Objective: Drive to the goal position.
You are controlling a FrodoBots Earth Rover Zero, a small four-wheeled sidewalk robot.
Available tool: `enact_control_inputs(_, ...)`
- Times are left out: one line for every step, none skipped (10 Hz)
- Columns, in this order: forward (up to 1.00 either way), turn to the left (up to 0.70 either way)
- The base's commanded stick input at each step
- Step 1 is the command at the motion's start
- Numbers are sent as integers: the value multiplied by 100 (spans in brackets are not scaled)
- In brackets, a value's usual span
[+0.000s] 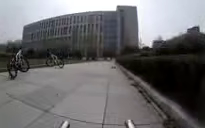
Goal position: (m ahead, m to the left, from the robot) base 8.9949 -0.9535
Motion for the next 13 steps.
enact_control_inputs(100, 11)
enact_control_inputs(100, 10)
enact_control_inputs(100, -1)
enact_control_inputs(100, -38)
enact_control_inputs(100, -40)
enact_control_inputs(100, -40)
enact_control_inputs(100, -17)
enact_control_inputs(100, 1)
enact_control_inputs(100, 11)
enact_control_inputs(100, 15)
enact_control_inputs(100, 6)
enact_control_inputs(100, 5)
enact_control_inputs(100, 17)
